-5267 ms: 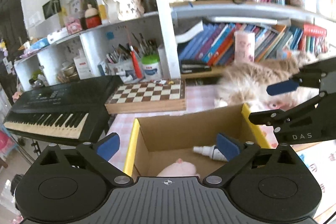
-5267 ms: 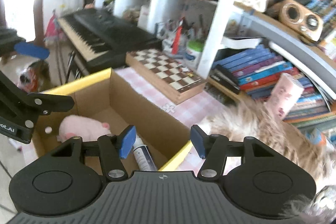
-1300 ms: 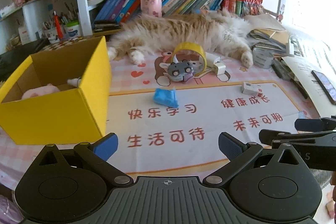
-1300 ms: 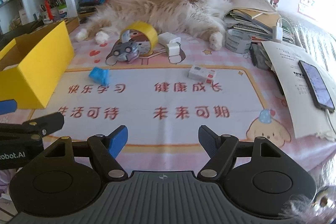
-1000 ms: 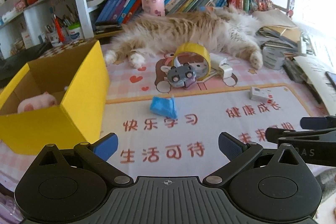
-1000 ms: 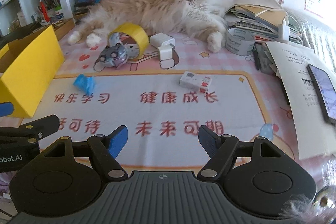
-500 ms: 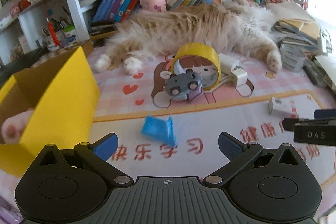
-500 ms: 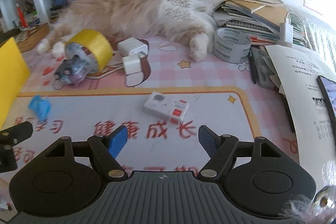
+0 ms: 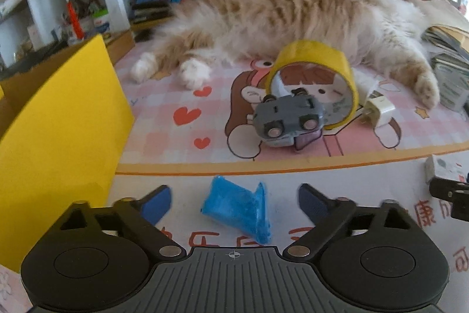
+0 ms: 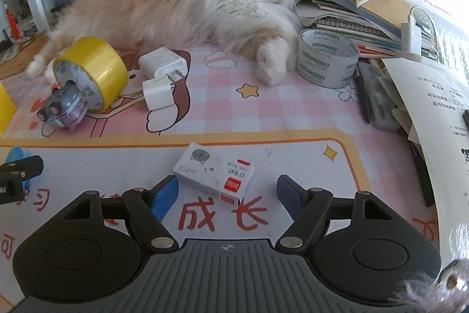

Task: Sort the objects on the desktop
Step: 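Grasp the blue eraser with the left tool while the right tool grasps the white package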

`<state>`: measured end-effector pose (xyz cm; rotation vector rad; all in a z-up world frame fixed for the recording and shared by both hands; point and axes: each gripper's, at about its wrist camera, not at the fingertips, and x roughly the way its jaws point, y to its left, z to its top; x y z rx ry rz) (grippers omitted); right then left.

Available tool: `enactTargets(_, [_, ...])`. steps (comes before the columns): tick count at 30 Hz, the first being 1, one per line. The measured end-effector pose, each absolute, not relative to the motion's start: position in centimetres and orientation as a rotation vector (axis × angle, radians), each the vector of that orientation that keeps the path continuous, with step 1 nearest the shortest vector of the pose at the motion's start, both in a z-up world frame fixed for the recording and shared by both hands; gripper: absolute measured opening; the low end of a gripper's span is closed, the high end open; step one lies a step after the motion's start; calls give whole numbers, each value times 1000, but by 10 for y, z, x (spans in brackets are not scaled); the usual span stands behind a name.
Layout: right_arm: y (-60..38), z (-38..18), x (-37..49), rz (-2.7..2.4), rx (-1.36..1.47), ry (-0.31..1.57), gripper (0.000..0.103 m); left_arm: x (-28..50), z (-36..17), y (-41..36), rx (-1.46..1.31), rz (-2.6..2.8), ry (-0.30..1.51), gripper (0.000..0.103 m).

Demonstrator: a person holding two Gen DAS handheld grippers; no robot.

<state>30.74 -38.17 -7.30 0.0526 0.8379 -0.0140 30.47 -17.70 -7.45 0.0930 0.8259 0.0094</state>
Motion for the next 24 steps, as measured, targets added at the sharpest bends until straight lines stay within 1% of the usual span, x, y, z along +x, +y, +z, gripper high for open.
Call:
enactTargets(2, [-381,-73,309,-15,53,833,72,306,-78,-176,87,3,838,78])
enactTargets(6, [-378,-75,309,-17,38,820,72,305,-81,-173,50,-23,843,67])
enactTargets(7, [-378,-75,309,-19,44,817,72,304,-80,-172,35,-32,841,61])
enactTargets(8, [-379,-75,308,-22,52,814,72,303,-80,-172,40,-33,836,49])
enactTargets(9, [-379,-75,309,-26,59,811,71,302,-79,-173,42,-42,831,44])
enactTargets(11, [-378,-75,309,-31,58,809,71,300,-78,-174,45,-55,832,42])
enactTargets(13, [-377,-76,311,-29,43,808,69,298,-77,-172,30,-72,838,41])
enactTargets(16, [-375,-76,314,-10,29,800,62,293,-73,-169,-4,-79,844,40])
enactTargets(18, [-374,-76,315,0,26,795,56,289,-69,-167,-21,-78,839,40])
enactTargets(20, [-373,-76,316,5,23,791,54,285,-66,-166,-48,-80,838,40])
enactTargets(22, [-372,-76,316,10,24,786,48,281,-63,-167,-61,-84,837,40])
enactTargets(24, [-373,-75,316,24,20,778,30,277,-61,-168,-65,-90,834,40])
